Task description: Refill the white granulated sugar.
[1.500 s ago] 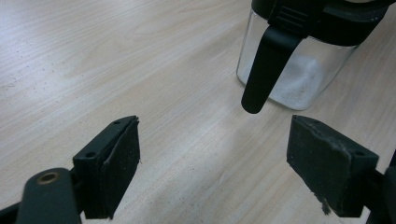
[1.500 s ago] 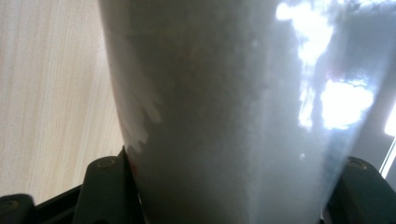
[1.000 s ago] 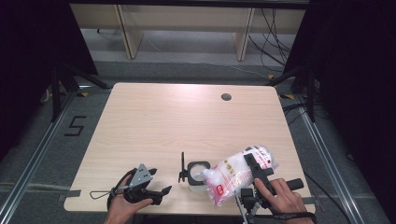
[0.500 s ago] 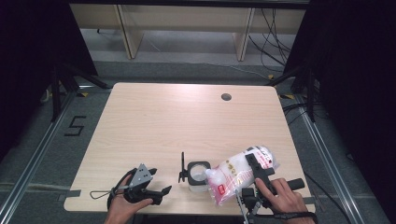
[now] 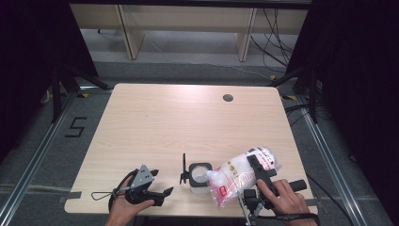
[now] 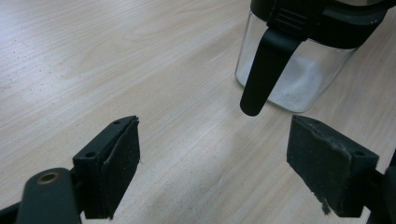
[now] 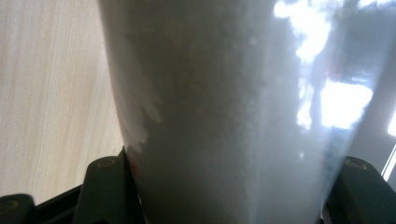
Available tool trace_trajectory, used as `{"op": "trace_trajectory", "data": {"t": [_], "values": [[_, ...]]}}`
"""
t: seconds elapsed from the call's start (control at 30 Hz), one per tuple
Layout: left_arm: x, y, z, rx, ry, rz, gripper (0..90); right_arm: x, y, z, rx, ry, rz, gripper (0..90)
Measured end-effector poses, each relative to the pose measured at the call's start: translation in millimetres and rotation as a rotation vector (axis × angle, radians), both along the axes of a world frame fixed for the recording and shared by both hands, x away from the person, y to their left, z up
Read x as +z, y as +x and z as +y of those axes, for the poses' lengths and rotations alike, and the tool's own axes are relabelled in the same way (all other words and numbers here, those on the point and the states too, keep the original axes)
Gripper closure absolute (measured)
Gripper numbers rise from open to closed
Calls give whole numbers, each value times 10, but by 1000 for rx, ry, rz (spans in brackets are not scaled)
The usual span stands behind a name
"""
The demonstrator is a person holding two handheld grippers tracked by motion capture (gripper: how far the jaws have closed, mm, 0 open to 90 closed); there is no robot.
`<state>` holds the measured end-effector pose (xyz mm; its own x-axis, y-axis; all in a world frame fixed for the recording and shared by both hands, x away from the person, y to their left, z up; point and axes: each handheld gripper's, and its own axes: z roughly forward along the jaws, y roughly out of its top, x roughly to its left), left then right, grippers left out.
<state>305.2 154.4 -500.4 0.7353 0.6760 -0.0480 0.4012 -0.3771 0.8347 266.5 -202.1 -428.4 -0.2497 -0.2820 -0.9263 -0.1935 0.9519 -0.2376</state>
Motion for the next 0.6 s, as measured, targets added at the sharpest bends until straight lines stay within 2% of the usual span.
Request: {"op": "trace_trajectory", "data": {"t": [0.07, 0.1, 0.13, 0.2, 0.23, 0.33, 0.37, 0.4, 0.43, 0.47, 0.5, 0.6], "values": [[-8, -12, -18, 29, -34, 15, 168, -15, -4, 6, -1, -2, -1, 402], [-8, -5, -19, 30, -36, 6, 168, -33, -14, 2, -4, 11, 3, 402], [-4, 3, -9, 23, -19, 3, 168, -33, -14, 2, -4, 11, 3, 402], [-14, 6, -22, 32, -29, 14, 168, -41, -11, -10, 1, 25, 7, 402], [-15, 7, -28, 29, -30, 16, 168, -38, -21, -8, -20, 24, 13, 402], [-13, 0, -33, 24, -23, 16, 168, -19, 2, -21, 11, 14, 7, 403], [-11, -2, -30, 25, -20, 15, 168, -27, -10, -27, -18, 38, 20, 402], [-14, -4, -26, 30, -23, 13, 168, -17, -5, -29, -10, 29, 16, 402], [-11, 0, -18, 29, -22, 12, 168, -38, -3, -41, -13, 72, 14, 403], [-8, 9, -12, 22, -17, 0, 168, -38, -3, -41, -13, 72, 14, 403], [-6, 13, -13, 20, -15, -3, 168, -9, 12, -39, 12, 42, 10, 402], [-4, 16, -11, 19, -4, -5, 168, -20, 9, -40, 13, 56, 7, 402]]}}
